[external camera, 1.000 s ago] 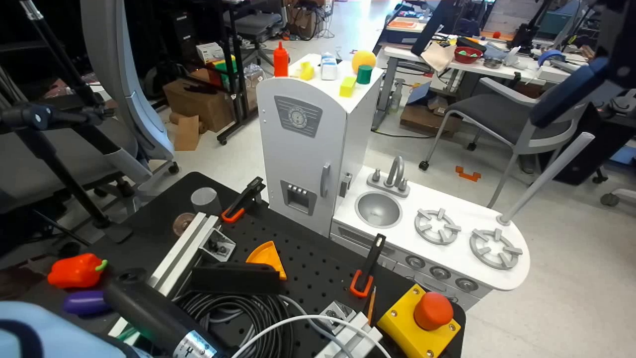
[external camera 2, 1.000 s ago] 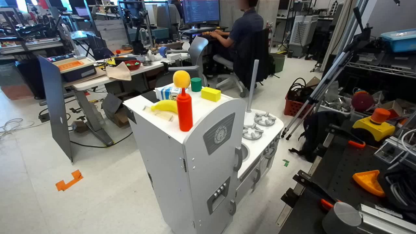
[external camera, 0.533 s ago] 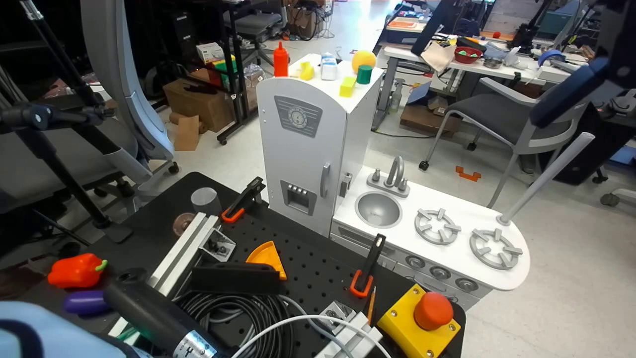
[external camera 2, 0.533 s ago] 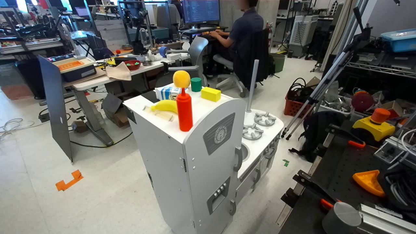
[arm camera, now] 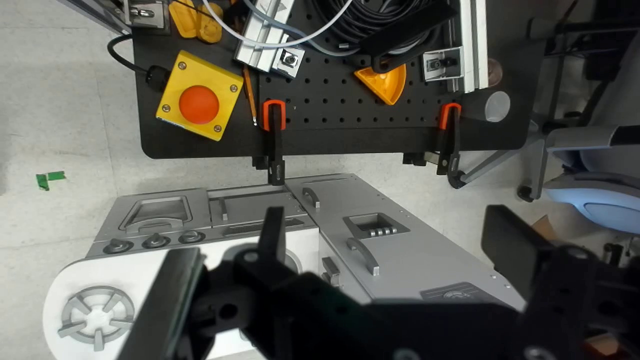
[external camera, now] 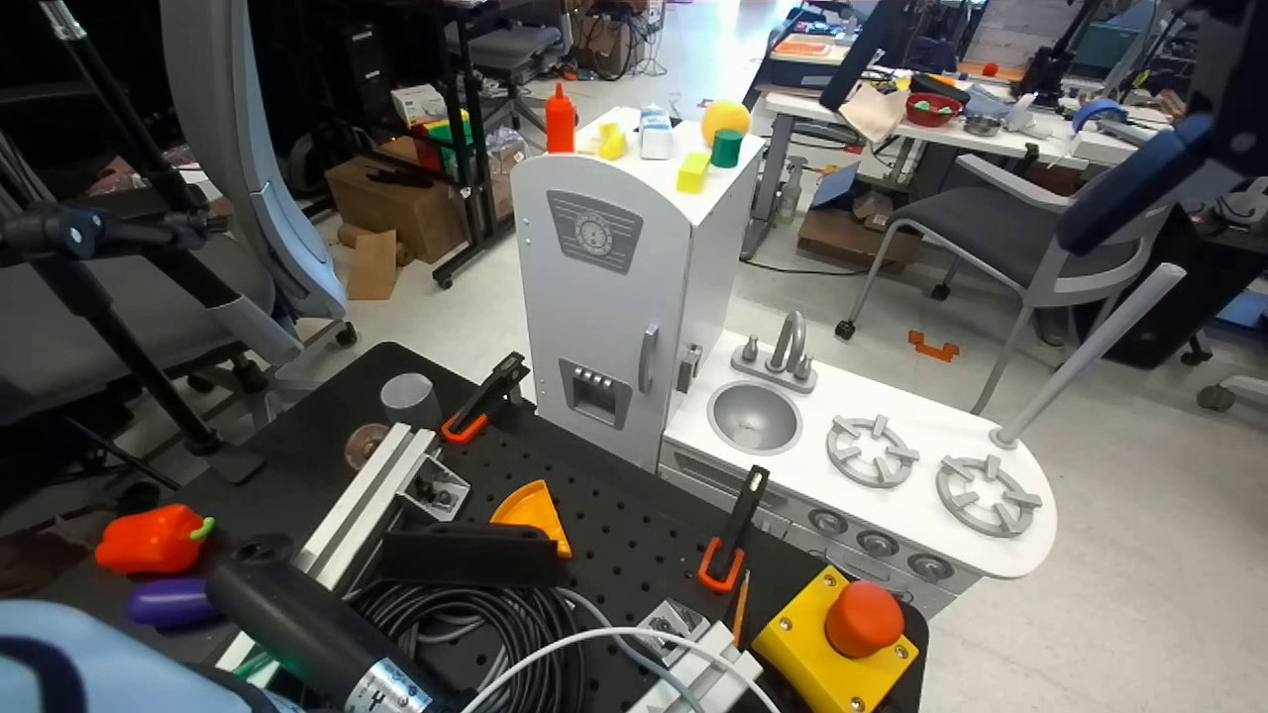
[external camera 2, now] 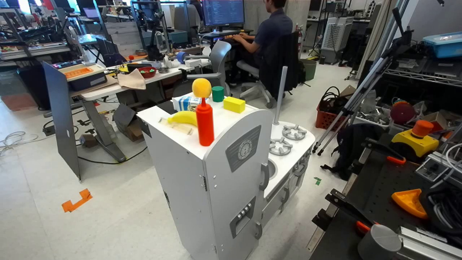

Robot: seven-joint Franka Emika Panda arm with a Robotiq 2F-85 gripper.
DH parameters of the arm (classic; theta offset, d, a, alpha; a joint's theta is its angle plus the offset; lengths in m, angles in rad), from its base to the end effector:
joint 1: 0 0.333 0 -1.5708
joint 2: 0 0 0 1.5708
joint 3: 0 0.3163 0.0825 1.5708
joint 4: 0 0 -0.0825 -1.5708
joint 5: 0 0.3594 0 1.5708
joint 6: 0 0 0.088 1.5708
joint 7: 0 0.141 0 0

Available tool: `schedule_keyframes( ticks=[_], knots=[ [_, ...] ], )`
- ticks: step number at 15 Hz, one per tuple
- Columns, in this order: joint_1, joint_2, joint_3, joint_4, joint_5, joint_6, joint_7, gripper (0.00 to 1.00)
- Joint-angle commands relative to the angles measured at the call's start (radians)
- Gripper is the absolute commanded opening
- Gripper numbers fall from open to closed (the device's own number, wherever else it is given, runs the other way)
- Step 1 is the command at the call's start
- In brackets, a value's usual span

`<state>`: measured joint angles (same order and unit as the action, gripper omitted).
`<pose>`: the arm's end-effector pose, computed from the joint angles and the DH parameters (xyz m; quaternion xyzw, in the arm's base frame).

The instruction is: Move the yellow plush toy on top of the cabinet forwards

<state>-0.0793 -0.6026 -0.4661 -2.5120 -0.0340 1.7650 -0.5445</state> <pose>0.2785 -0.1744 0.4257 -0.9876 -0.0531 0.0298 0.1444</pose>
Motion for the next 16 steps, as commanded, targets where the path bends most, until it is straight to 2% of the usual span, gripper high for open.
schedule_keyframes(
  ticks=[1, 4, 8, 12, 16],
  knots=[
    [-0.033, 0.010, 0.028, 0.002, 0.017, -0.002, -0.016, 1.00],
    [-0.033, 0.010, 0.028, 0.002, 0.017, -0.002, -0.016, 1.00],
    [0.015, 0.094, 0.061, 0.042, 0.055, 0.025, -0.012, 1.00],
    [0.073, 0.252, 0.115, 0.128, 0.220, 0.144, 0.024, 1.00],
    [0.109, 0.496, 0.181, 0.299, 0.393, 0.249, 0.061, 1.00]
  ],
)
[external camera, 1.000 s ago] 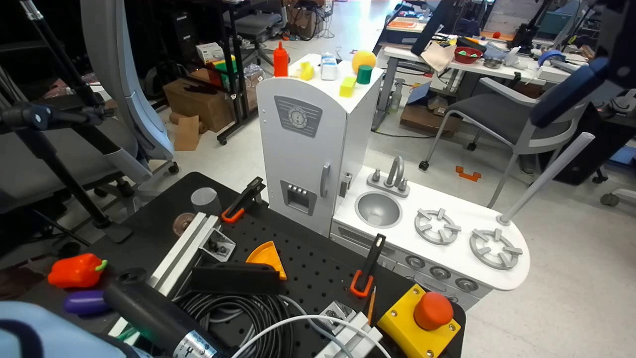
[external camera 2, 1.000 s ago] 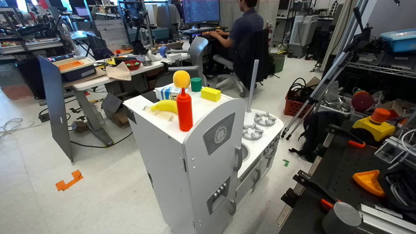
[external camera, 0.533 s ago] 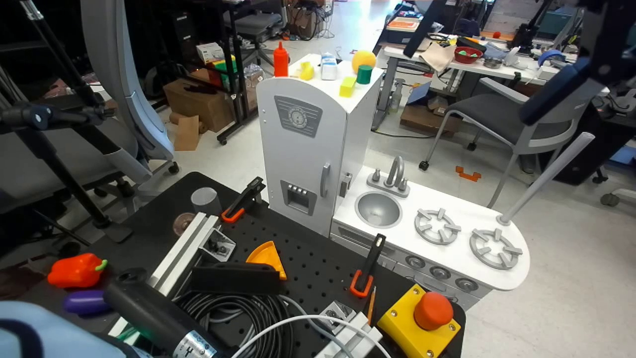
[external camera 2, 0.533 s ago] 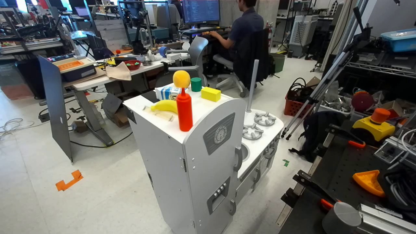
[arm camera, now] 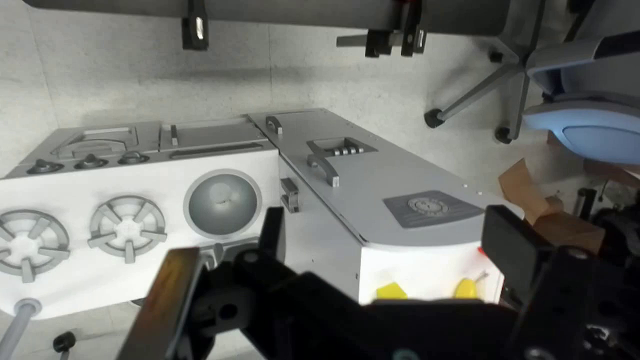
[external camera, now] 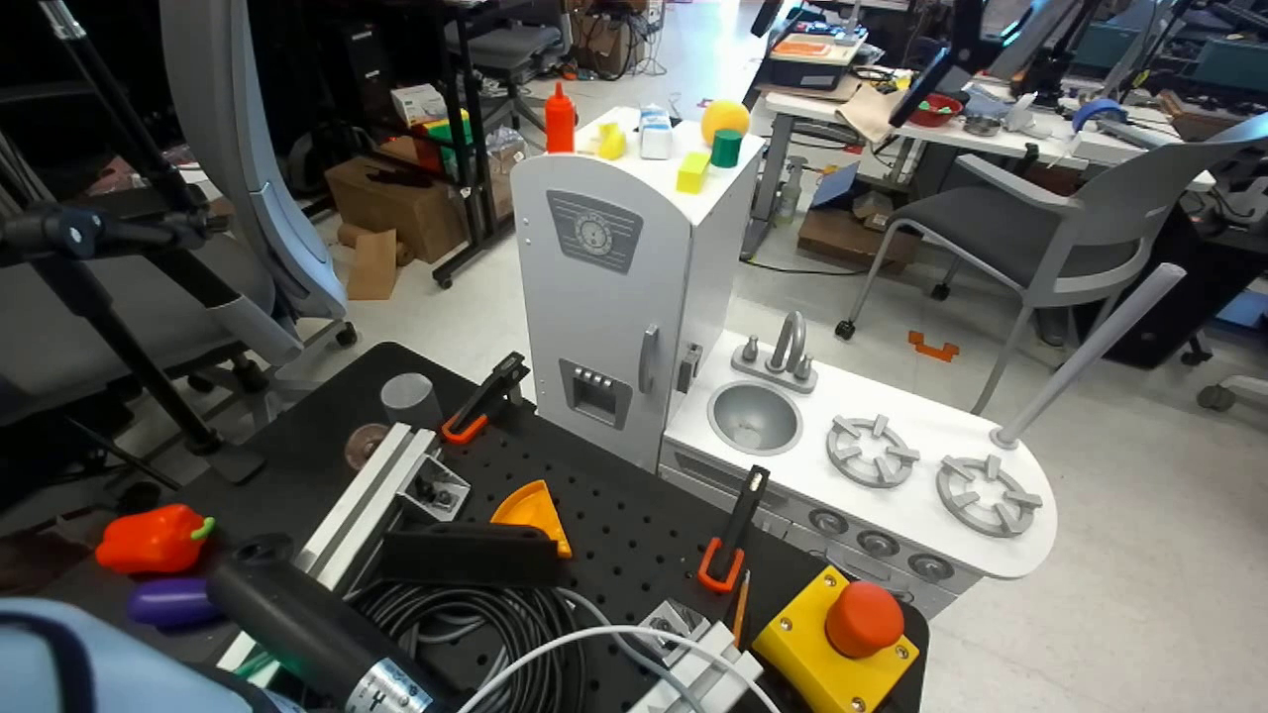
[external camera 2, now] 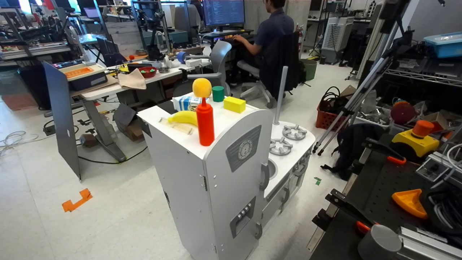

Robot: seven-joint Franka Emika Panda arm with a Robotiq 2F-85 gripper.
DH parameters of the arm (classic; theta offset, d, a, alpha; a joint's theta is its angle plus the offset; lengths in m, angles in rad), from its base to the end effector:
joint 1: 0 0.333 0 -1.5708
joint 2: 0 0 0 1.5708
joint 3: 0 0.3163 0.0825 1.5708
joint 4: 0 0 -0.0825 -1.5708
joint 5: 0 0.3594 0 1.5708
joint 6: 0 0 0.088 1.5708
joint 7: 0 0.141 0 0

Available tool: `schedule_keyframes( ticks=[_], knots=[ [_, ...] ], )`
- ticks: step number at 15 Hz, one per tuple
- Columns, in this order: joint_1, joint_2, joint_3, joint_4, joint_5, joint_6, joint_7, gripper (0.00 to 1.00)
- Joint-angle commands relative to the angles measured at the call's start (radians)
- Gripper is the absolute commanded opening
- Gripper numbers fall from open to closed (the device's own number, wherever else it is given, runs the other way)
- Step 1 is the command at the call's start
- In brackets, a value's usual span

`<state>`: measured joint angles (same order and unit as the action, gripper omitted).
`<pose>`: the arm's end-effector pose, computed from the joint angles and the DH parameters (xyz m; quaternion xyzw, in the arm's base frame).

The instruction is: Move the yellow plush toy on top of the cabinet forwards

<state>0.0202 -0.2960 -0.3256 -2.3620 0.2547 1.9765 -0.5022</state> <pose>0.4068 -0.1050 0.4115 -0.9844 -0.0498 -0.0119 0.1686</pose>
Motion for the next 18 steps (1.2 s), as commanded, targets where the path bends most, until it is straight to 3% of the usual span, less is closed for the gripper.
schedule_keyframes(
  ticks=[1, 8, 9, 10, 18],
  knots=[
    [0.007, 0.250, 0.063, 0.196, 0.136, 0.051, 0.031, 1.00],
    [-0.041, 0.634, 0.243, 0.585, 0.237, 0.128, 0.166, 1.00],
    [-0.001, 0.690, 0.218, 0.648, 0.283, 0.169, 0.169, 1.00],
    [-0.057, 0.740, 0.290, 0.711, 0.284, 0.179, 0.201, 1.00],
    [-0.081, 1.099, 0.391, 1.162, 0.229, 0.148, 0.456, 1.00]
  ],
)
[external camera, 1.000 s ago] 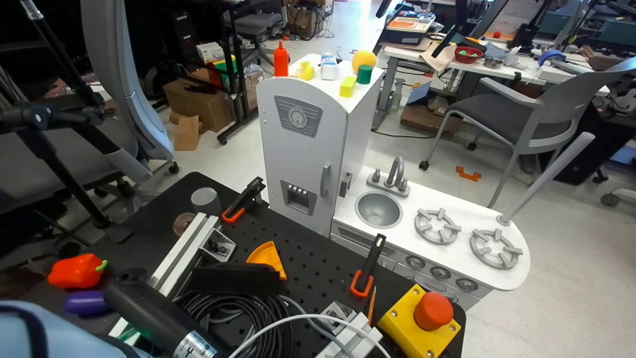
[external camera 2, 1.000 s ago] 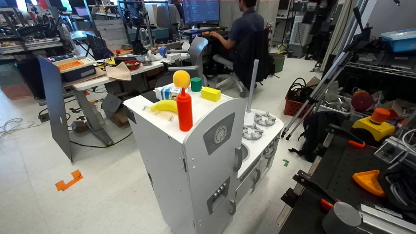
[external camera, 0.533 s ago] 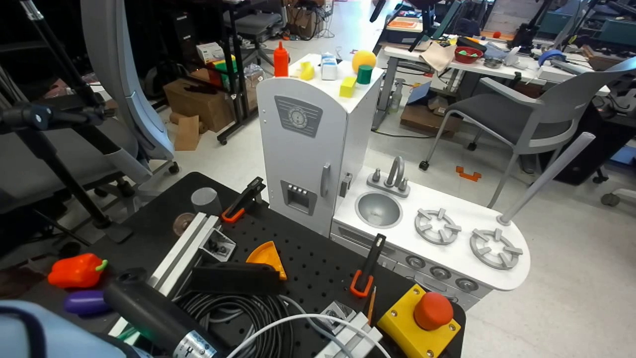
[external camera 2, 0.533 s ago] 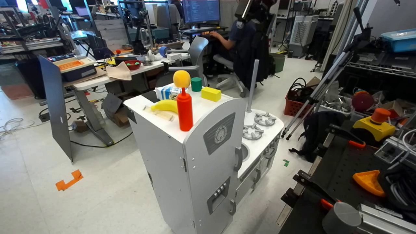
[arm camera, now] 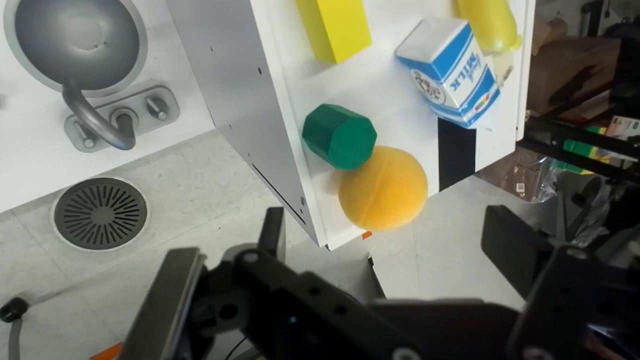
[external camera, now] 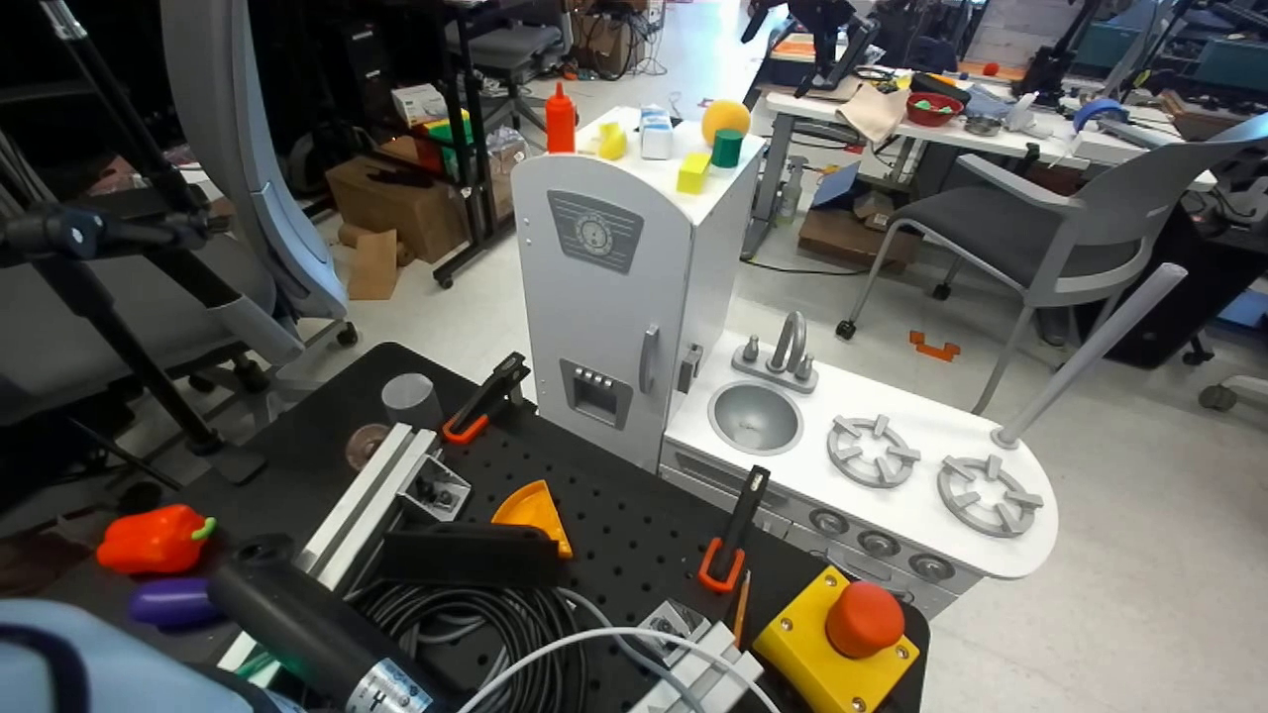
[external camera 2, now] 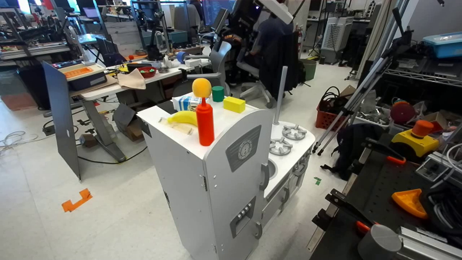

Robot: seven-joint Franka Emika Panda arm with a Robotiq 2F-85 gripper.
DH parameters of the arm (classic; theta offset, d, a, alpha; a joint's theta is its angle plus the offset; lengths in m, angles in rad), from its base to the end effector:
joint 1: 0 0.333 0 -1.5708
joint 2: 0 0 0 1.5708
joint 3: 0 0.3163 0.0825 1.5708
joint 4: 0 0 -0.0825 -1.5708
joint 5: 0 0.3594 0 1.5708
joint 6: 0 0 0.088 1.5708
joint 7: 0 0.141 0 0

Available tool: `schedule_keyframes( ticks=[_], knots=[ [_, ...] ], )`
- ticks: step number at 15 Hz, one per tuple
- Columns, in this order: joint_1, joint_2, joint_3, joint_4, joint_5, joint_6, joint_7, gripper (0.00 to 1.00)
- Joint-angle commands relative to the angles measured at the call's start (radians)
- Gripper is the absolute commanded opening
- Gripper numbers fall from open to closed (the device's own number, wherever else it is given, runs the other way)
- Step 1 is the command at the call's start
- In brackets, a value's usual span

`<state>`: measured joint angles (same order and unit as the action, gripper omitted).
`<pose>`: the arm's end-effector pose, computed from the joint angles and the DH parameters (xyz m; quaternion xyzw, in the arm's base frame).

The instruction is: Move the yellow plush toy on top of the cabinet forwards

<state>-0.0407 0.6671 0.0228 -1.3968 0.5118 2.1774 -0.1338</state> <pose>0.7241 0.0160 0.3108 -0.9702 0.0789 -0.0712 0.2177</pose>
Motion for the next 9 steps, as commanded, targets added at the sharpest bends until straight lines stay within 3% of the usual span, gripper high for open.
schedule_keyframes(
  ticks=[1, 9],
  knots=[
    [-0.020, 0.174, 0.052, 0.248, -0.031, -0.069, 0.111, 1.00],
    [-0.016, 0.431, 0.121, 0.627, -0.038, -0.319, 0.212, 1.00]
  ],
)
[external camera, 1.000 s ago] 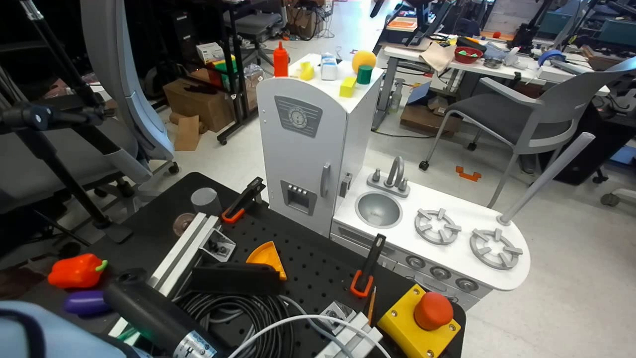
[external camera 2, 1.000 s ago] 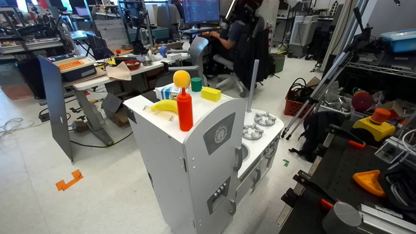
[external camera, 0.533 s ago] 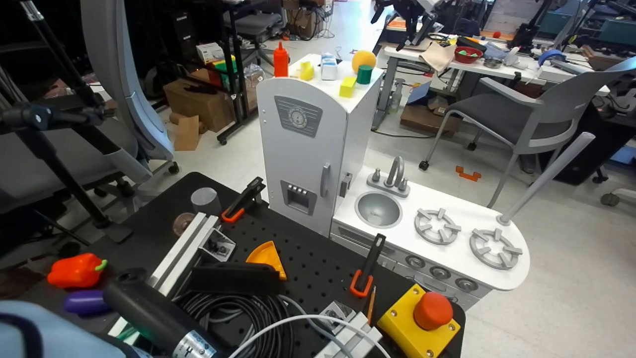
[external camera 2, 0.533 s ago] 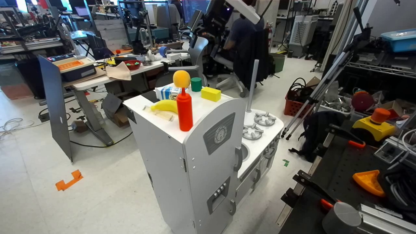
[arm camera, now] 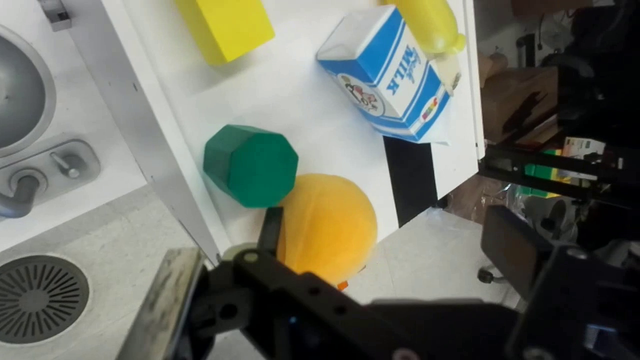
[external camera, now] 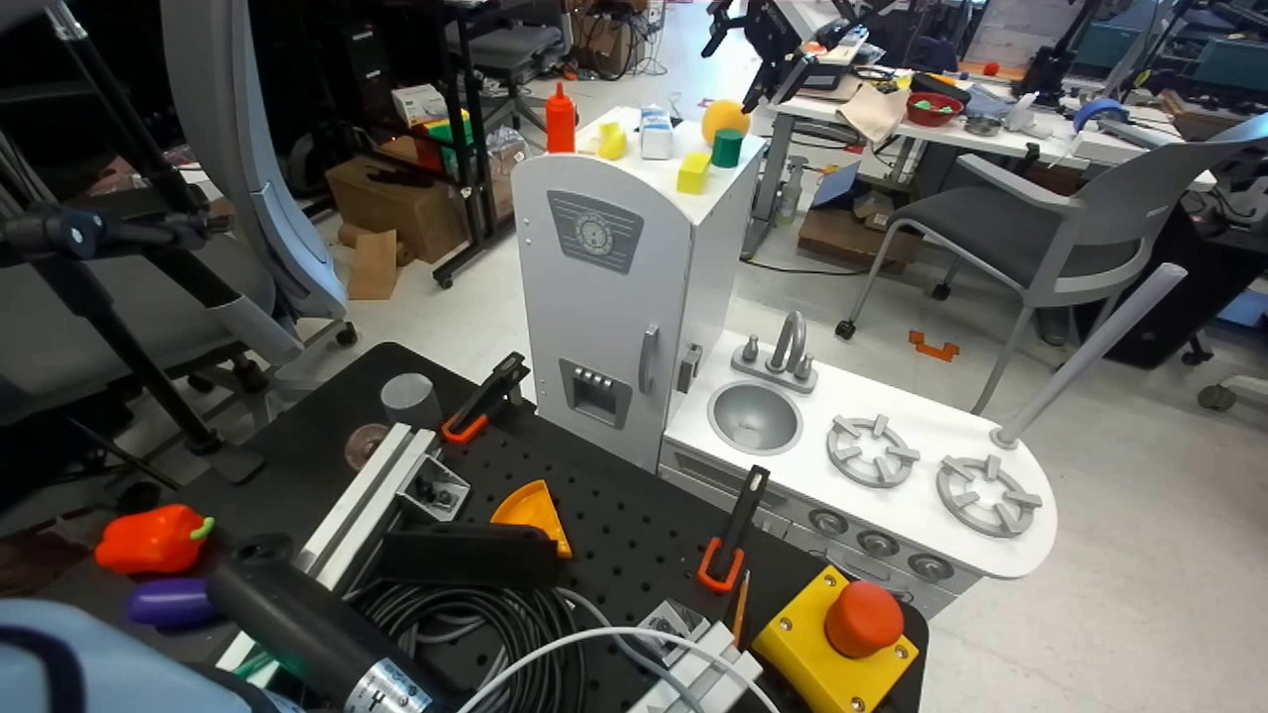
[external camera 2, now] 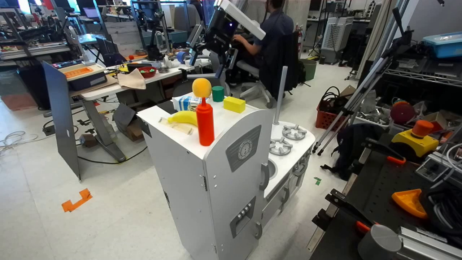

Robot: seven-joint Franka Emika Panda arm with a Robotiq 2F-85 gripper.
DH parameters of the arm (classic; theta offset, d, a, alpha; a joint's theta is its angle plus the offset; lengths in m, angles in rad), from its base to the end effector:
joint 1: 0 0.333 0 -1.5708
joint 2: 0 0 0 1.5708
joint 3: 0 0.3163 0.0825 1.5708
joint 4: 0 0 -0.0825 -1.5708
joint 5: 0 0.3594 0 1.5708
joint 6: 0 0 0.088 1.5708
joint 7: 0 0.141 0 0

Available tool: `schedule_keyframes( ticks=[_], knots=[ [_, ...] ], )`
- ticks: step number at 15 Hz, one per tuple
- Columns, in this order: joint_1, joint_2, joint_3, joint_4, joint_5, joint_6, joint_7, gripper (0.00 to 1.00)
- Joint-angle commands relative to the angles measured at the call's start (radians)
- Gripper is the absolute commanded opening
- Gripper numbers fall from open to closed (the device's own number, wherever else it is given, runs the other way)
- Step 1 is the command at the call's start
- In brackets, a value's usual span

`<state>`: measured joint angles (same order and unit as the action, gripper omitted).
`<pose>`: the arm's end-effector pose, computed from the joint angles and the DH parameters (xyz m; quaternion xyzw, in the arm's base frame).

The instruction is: Move the yellow plush toy on top of the cabinet forwards

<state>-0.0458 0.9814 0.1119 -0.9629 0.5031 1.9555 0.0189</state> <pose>0.7667 0.0664 0.2641 -0.9566 0.0931 0.0023 0.2761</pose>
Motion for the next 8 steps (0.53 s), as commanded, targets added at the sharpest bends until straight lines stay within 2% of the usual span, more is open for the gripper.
schedule_keyframes(
  ticks=[1, 4, 8],
  knots=[
    [-0.010, 0.146, 0.033, 0.235, -0.034, -0.117, 0.074, 1.00],
    [-0.007, 0.229, 0.032, 0.356, -0.053, -0.178, 0.115, 1.00],
    [-0.002, 0.288, 0.035, 0.437, -0.080, -0.213, 0.147, 1.00]
  ],
)
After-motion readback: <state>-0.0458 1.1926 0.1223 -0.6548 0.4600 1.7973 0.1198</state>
